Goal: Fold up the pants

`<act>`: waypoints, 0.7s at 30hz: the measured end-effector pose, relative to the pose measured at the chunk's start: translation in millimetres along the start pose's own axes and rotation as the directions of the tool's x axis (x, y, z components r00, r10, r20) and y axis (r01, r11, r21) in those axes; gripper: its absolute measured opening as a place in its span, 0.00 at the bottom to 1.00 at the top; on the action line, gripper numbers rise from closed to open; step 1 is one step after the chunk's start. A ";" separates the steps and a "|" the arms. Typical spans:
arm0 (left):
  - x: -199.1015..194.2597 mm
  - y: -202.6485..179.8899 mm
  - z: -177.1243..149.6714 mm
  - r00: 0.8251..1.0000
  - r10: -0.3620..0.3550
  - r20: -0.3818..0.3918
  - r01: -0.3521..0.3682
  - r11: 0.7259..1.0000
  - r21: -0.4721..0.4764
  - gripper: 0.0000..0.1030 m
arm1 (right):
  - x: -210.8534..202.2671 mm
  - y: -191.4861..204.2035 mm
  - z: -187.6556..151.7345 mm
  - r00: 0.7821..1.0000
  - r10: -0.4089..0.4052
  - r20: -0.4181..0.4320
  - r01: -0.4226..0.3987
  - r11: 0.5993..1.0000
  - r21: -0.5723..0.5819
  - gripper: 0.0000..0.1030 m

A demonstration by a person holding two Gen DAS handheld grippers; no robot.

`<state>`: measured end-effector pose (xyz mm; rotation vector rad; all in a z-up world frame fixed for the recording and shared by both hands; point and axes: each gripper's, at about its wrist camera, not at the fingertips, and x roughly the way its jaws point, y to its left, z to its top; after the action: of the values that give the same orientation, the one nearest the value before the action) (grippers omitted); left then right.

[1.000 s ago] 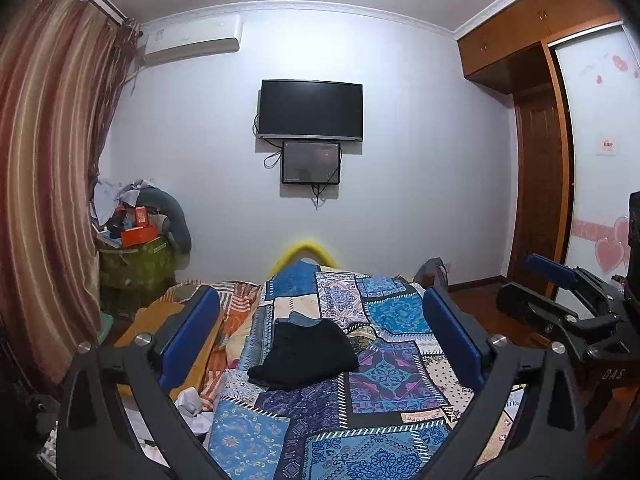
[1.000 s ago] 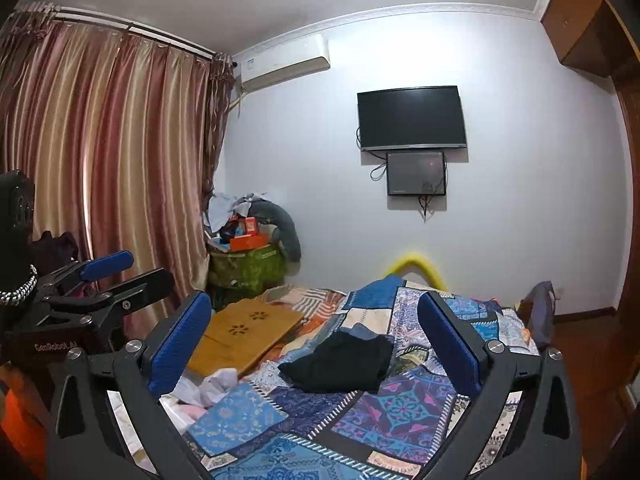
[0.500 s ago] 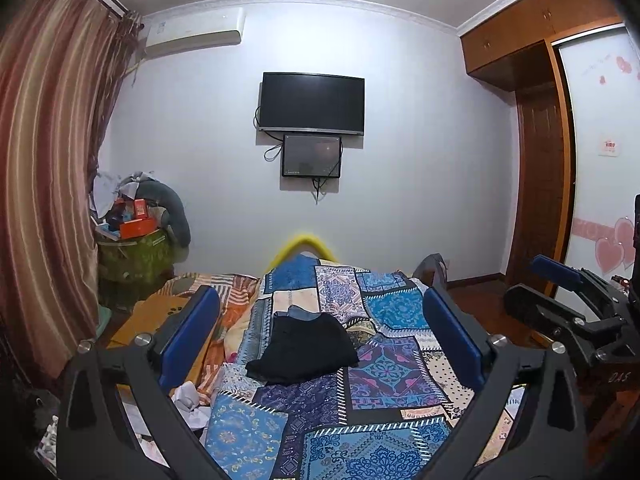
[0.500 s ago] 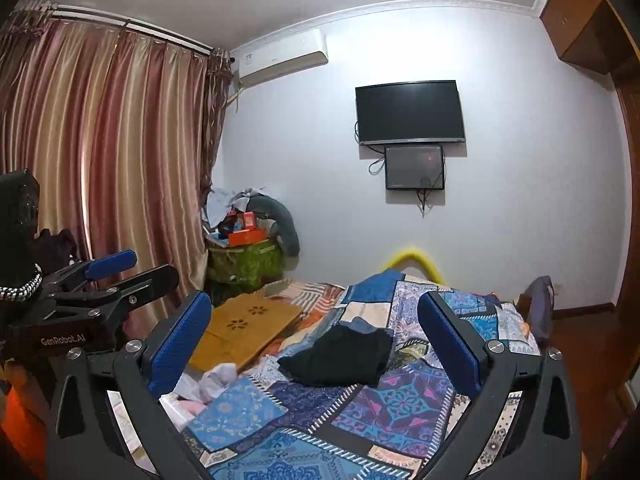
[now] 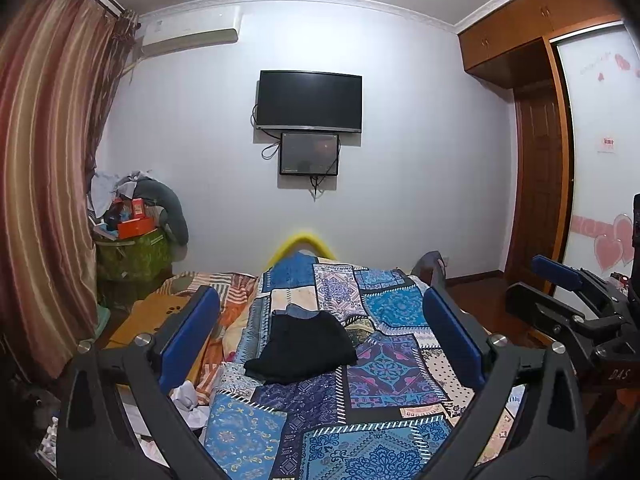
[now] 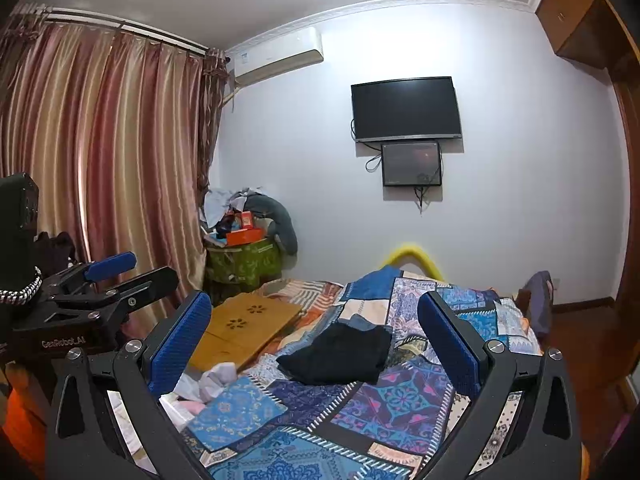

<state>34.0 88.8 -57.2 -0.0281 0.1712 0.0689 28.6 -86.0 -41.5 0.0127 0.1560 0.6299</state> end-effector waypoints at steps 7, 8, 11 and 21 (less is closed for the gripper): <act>1.6 0.6 -3.8 1.000 -0.012 -0.006 0.012 1.000 0.005 1.00 | -2.0 -2.9 1.1 1.000 -0.006 -0.001 0.006 1.000 0.009 1.00; 2.0 0.4 -3.7 1.000 -0.016 -0.009 0.016 1.000 0.005 1.00 | -1.6 -2.2 1.5 1.000 -0.007 -0.001 0.007 1.000 0.009 1.00; 3.3 0.2 -3.4 1.000 -0.021 -0.012 0.021 1.000 0.006 1.00 | -1.8 -2.3 1.9 1.000 -0.012 -0.001 0.012 1.000 0.011 1.00; 2.8 1.4 -2.9 0.999 -0.030 -0.012 0.030 0.999 0.014 1.00 | -4.6 -0.9 2.6 1.000 -0.018 0.000 0.018 1.000 0.013 1.00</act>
<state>36.2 90.3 -60.6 -0.0166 0.1830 0.0375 25.8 -89.4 -38.2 0.0241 0.1597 0.6111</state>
